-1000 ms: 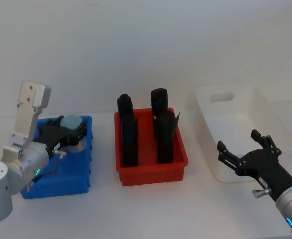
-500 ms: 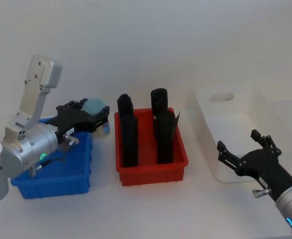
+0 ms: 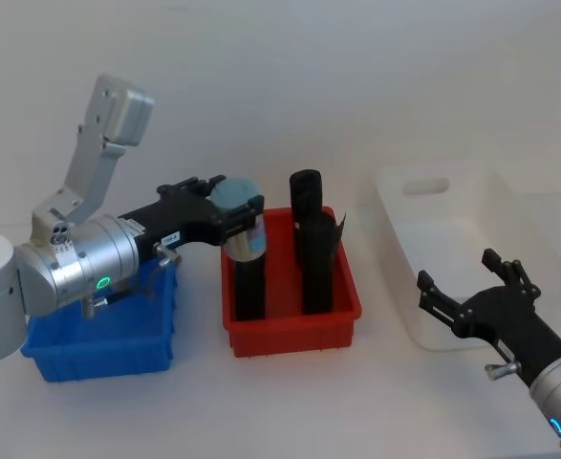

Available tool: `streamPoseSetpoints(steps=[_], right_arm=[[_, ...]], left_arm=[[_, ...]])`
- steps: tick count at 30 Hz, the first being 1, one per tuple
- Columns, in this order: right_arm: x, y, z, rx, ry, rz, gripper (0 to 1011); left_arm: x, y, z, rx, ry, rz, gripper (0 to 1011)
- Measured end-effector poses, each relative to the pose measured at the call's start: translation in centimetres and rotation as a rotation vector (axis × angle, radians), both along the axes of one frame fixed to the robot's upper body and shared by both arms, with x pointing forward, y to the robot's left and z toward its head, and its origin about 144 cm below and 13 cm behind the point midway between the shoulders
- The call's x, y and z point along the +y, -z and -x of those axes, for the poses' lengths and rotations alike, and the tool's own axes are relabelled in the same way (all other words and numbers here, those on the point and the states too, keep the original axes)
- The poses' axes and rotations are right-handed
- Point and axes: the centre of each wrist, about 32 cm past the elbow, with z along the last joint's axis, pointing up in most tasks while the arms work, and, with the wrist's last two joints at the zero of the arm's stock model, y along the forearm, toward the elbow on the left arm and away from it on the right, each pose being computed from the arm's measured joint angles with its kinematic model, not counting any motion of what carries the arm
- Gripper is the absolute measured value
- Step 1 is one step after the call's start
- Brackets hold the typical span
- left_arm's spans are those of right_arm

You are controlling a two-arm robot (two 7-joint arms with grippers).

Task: Pick the cotton swabs from the blue box and place them into the white box.

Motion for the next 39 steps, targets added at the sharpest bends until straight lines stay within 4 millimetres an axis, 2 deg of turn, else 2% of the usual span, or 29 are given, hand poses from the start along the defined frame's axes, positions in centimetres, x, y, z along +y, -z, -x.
streamPoseSetpoints(steps=[17, 31, 39], right_arm=[[0.0, -0.1, -0.1, -0.001, -0.022, 0.006, 1002], [1.0, -1.3, -0.8, -0.007, -0.166, 0.065, 1002], [2.2, -2.5, -1.7, -0.012, -0.262, 0.112, 1002]], left_arm=[[-0.8, -1.0, -0.4, 0.000, 0.102, 0.010, 668], [-1.0, -1.3, -0.5, 0.000, 0.128, 0.013, 669], [-1.1, -1.3, -0.5, 0.001, 0.134, 0.013, 669]])
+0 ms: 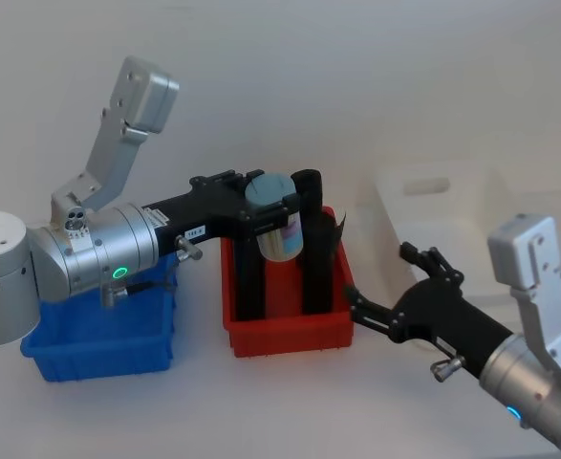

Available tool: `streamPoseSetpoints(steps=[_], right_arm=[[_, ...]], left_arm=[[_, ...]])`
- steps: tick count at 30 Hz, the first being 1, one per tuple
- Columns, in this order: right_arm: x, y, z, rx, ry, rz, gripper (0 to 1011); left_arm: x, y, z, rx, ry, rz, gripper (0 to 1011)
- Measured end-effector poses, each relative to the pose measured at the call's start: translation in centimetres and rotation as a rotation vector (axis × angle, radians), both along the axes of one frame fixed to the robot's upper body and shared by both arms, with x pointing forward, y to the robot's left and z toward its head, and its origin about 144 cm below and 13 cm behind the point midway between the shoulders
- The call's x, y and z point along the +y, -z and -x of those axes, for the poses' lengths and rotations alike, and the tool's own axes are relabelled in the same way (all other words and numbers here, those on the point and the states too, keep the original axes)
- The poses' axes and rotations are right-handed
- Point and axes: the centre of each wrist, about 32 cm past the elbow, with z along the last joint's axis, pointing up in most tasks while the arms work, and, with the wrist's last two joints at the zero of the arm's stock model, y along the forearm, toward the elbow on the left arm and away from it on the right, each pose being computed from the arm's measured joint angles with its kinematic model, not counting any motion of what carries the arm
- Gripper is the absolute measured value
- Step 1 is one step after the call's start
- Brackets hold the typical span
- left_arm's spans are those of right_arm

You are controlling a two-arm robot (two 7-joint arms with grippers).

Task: Pick the cotton swabs from the blue box and place them into the white box.

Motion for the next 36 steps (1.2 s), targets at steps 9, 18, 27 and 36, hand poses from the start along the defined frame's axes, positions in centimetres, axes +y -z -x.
streamPoseSetpoints(steps=[9, 18, 27, 36], right_arm=[[1.2, -1.0, -1.3, -0.013, -0.044, 0.031, 1002], [2.2, -1.6, -2.5, -0.021, -0.069, 0.046, 1002], [3.1, -1.8, -3.7, -0.018, -0.097, 0.052, 1002], [4.1, -1.8, -5.0, -0.005, -0.115, 0.052, 1002]], left_arm=[[0.0, 0.0, 0.0, 0.000, 0.004, 0.000, 669], [0.0, -0.1, 0.0, 0.000, 0.005, 0.000, 669], [0.0, -0.1, 0.0, 0.000, 0.006, 0.000, 669], [0.0, -0.1, 0.0, 0.000, 0.006, 0.000, 669]])
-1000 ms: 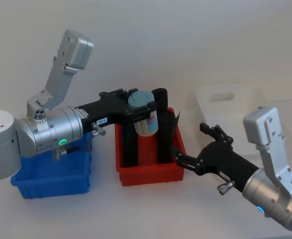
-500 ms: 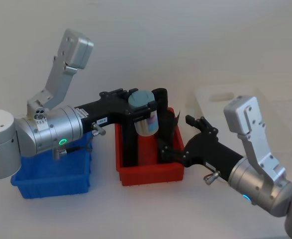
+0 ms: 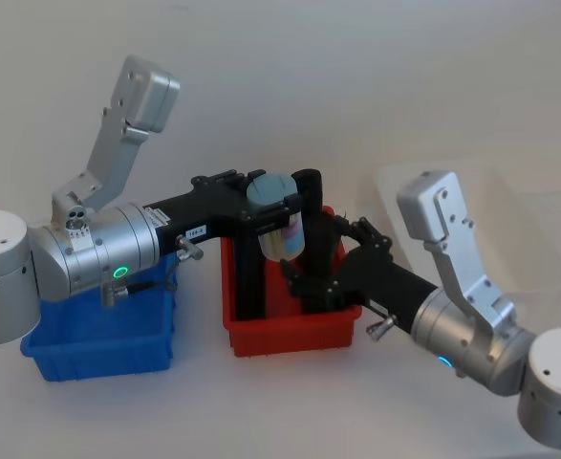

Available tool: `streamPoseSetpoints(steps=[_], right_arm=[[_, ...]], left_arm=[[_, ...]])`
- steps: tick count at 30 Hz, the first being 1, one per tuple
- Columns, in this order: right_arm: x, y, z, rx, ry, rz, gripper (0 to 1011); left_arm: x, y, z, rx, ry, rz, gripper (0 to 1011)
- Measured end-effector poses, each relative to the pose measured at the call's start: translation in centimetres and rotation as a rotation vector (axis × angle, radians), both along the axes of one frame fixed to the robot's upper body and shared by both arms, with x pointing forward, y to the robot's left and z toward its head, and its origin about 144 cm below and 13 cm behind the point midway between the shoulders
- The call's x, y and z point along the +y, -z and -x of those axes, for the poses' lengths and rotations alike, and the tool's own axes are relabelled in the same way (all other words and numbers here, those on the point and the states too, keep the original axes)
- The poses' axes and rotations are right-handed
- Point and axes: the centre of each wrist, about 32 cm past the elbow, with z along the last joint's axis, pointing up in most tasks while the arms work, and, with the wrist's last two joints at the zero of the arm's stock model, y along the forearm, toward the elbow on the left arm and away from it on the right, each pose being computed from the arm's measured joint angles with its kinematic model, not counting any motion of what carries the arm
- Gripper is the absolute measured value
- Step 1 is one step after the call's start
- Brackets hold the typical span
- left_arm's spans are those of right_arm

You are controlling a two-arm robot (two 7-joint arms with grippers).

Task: Pick the cotton swabs from the blue box and place them into the white box.

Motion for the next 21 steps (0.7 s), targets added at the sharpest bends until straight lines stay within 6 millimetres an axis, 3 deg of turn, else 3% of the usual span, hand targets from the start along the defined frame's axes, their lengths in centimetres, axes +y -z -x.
streamPoseSetpoints(steps=[21], right_arm=[[2.1, -0.3, -2.9, 0.024, -0.047, -0.017, 1002]], left_arm=[[0.0, 0.0, 0.0, 0.000, 0.000, 0.000, 669]])
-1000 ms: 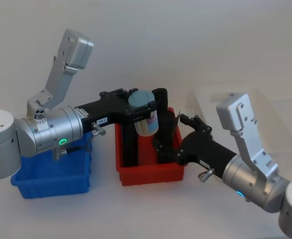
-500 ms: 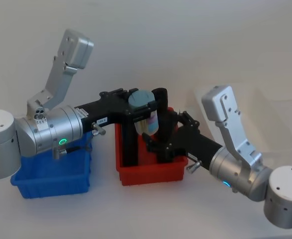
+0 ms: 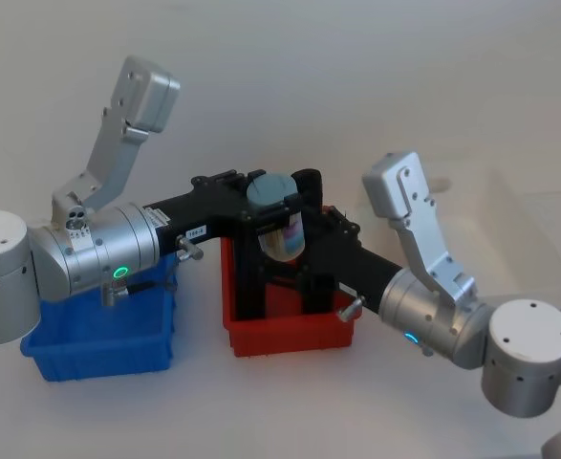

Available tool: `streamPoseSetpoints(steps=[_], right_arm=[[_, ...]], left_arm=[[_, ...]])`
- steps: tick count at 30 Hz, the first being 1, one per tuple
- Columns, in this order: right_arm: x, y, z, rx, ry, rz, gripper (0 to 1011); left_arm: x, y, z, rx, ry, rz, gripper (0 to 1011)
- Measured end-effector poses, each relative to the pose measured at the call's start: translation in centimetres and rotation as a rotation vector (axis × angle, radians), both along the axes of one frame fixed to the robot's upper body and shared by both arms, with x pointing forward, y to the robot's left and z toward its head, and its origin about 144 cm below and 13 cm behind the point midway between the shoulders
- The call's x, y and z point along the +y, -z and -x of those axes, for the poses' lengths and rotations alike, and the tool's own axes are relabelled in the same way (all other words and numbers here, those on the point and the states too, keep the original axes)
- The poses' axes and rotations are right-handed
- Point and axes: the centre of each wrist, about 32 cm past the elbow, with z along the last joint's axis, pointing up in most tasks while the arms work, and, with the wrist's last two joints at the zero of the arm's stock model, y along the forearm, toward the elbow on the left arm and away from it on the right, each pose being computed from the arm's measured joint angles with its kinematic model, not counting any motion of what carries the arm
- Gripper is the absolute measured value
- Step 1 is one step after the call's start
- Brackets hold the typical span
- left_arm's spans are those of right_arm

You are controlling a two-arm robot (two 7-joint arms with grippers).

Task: Pick the cotton swabs from the blue box and place them into the white box.

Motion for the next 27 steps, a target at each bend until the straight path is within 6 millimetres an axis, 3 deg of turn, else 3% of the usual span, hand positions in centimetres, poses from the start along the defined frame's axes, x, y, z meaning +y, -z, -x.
streamPoseSetpoints(steps=[8, 20, 27], right_arm=[[0.8, -0.1, -0.8, 0.005, -0.018, 0.005, 970], [1.4, -0.1, -1.6, 0.009, -0.026, 0.013, 636], [1.6, -0.2, -1.8, 0.007, -0.027, 0.018, 630]], left_arm=[[0.0, 0.0, 0.0, 0.000, 0.000, 0.000, 669], [0.0, 0.0, 0.0, 0.000, -0.001, 0.000, 669], [0.0, 0.0, 0.0, 0.000, -0.001, 0.000, 682]])
